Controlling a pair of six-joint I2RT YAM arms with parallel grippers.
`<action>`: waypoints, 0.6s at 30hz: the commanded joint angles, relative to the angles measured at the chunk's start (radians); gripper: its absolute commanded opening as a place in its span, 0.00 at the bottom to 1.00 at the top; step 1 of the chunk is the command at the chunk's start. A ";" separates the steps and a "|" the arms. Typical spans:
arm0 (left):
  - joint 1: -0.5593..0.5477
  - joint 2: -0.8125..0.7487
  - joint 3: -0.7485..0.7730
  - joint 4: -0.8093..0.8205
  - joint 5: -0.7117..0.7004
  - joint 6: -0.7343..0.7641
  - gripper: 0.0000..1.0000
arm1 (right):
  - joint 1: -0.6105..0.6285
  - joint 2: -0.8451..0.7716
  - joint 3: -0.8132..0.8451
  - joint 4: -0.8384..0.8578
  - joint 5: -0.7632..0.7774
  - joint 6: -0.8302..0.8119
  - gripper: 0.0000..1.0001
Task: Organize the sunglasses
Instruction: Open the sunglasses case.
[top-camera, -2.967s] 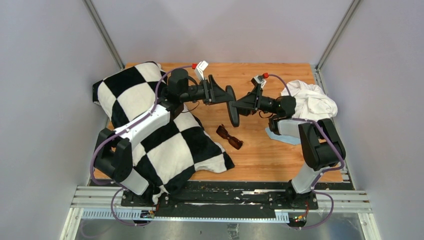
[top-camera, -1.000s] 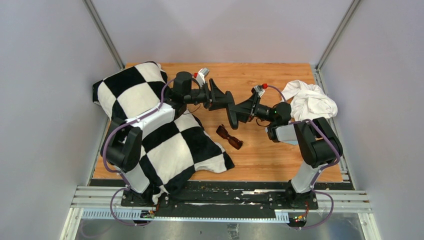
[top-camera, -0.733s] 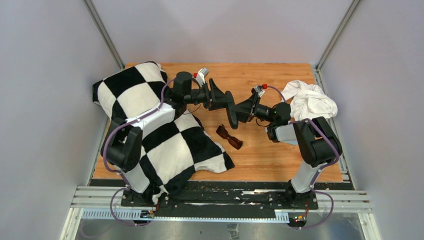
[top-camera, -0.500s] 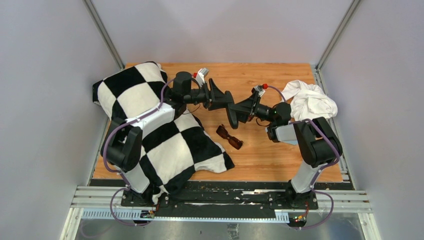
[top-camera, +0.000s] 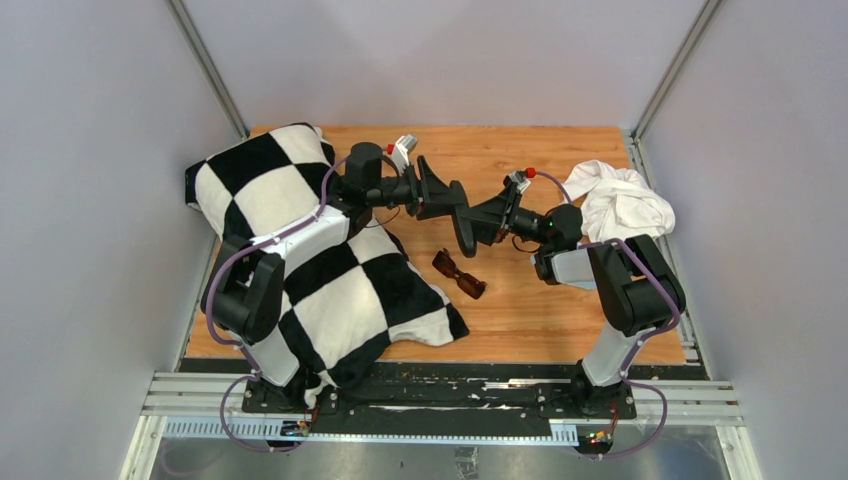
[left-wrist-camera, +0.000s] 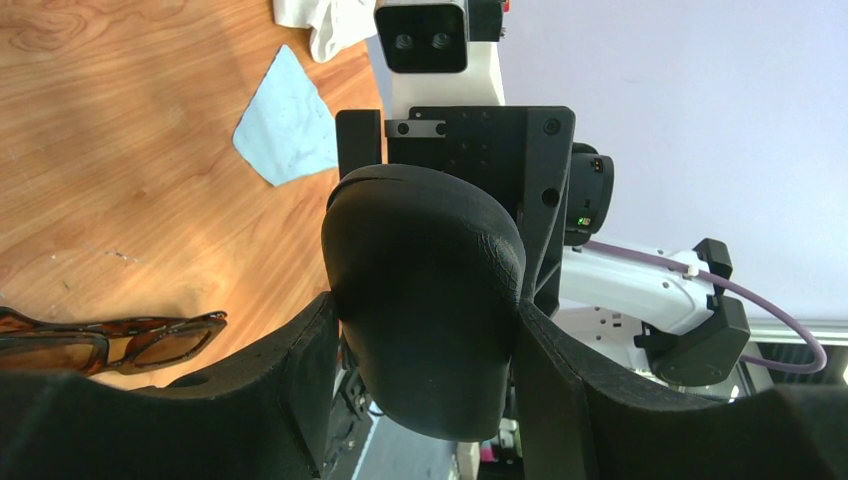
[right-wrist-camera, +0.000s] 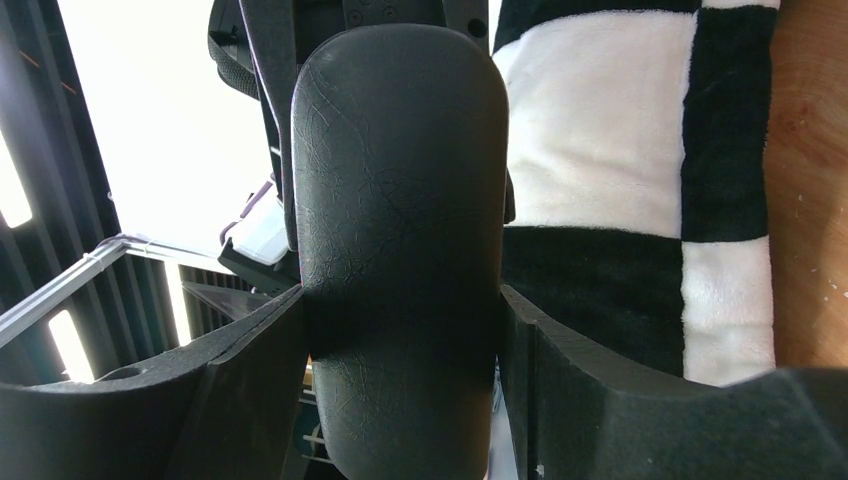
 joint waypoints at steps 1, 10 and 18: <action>0.013 -0.010 -0.013 0.000 0.021 0.015 0.00 | -0.006 -0.023 0.006 0.072 0.024 0.010 0.68; 0.016 -0.014 -0.022 0.000 0.022 0.015 0.00 | -0.012 -0.027 -0.005 0.072 0.039 0.016 0.74; 0.019 -0.021 -0.025 0.000 0.024 0.016 0.00 | -0.017 -0.026 -0.003 0.072 0.039 0.021 0.74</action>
